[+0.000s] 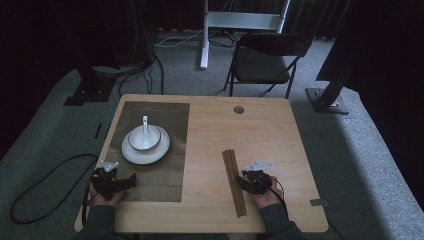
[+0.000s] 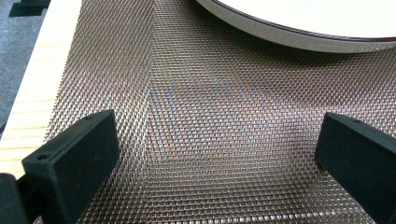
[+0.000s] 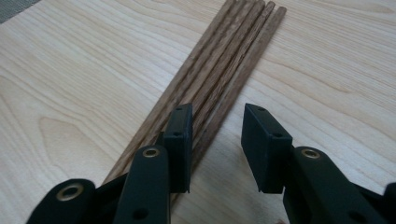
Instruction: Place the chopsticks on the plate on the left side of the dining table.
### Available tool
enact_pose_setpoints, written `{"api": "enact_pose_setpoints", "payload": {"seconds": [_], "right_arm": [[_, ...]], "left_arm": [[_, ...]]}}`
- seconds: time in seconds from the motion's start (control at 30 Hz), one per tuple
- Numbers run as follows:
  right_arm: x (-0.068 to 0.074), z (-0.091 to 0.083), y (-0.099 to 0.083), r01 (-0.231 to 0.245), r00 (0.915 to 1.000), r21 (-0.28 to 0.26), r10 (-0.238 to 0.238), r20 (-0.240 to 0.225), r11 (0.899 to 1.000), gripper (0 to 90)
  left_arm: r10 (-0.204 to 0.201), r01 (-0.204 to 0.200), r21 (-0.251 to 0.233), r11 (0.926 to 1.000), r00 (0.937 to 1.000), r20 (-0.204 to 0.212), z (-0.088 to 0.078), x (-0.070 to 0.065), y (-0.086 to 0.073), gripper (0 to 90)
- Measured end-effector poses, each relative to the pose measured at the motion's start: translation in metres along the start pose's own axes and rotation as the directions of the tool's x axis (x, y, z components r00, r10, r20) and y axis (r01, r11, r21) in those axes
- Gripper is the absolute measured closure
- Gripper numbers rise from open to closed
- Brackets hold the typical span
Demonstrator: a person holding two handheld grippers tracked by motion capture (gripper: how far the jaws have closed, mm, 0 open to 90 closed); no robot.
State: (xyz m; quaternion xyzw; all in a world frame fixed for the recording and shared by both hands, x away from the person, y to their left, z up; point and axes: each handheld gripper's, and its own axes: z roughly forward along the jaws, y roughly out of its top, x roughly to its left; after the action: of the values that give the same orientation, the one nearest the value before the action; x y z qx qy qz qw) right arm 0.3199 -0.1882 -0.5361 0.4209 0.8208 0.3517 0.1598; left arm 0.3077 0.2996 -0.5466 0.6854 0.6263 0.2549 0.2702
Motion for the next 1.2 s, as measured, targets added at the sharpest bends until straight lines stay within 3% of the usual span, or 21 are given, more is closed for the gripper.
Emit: {"api": "enact_pose_setpoints", "payload": {"seconds": [0.27, 0.67, 1.2], "right_arm": [[-0.002, 0.002, 0.0, -0.008, 0.9998, 0.015, 0.008, 0.017, 1.0, 65.1], [-0.006, 0.003, 0.0, -0.044, 0.9983, 0.02, 0.043, 0.038, 0.999, 74.7], [-0.013, 0.002, 0.001, -0.037, 0.9975, 0.033, 0.034, 0.061, 0.999, 81.1]], "left_arm": [[0.0, 0.0, 0.0, 1.0, 1.0, 0.0, 0.0, 0.0, 0.0, 0.1], [0.0, 0.0, 0.0, 1.0, 1.0, 0.0, 0.0, 0.0, 0.0, 0.1], [0.001, -0.001, 0.001, 1.0, 1.0, 0.0, 0.0, 0.0, 0.0, 0.1]]}}
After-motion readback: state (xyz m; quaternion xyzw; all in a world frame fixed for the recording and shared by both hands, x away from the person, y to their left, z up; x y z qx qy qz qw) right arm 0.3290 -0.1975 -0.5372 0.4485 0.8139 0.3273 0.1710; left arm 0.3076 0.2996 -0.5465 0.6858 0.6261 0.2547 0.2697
